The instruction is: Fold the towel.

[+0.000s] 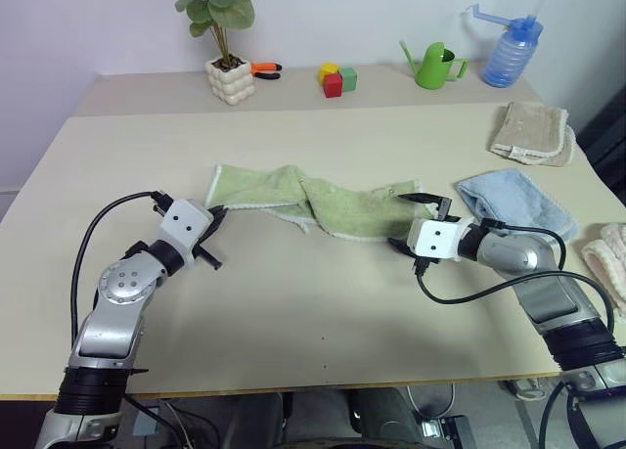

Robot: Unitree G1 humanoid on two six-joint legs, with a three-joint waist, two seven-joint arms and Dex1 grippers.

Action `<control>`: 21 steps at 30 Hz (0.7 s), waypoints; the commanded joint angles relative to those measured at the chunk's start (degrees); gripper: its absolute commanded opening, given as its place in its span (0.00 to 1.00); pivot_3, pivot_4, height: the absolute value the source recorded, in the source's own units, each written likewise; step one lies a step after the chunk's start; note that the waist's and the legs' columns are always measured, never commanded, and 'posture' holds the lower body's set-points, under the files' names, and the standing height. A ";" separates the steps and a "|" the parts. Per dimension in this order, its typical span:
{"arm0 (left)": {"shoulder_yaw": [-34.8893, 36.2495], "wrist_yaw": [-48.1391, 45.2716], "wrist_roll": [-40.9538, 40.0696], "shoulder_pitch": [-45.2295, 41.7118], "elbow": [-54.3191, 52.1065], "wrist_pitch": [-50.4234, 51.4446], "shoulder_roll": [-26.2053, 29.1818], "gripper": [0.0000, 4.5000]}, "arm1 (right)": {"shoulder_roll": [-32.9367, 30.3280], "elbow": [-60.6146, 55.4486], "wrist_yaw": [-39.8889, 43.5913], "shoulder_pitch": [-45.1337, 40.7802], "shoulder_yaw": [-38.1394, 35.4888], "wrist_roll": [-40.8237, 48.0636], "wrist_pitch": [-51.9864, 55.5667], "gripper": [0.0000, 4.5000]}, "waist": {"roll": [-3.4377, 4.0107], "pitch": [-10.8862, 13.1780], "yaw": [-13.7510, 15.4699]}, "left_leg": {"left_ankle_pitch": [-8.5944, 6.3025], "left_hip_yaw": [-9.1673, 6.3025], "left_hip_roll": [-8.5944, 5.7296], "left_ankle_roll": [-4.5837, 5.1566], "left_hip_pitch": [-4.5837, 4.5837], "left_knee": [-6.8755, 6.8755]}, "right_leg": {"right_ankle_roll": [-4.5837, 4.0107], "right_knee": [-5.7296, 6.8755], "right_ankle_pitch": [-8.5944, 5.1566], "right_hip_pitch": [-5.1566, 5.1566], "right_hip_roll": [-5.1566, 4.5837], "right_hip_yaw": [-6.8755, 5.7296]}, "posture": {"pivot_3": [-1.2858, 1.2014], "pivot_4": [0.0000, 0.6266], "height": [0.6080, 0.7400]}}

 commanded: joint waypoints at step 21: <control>-0.05 0.10 -0.23 -1.15 -1.46 0.37 -0.50 0.01 | -5.28 7.68 -14.54 -2.25 1.65 -14.90 -11.74 1.00 | -0.04 -0.03 -0.22 | 0.00 0.01 0.01 0.01 0.38 0.00 | -0.01 -0.04 0.00 0.45 0.03 0.00 | 0.52 0.24 0.90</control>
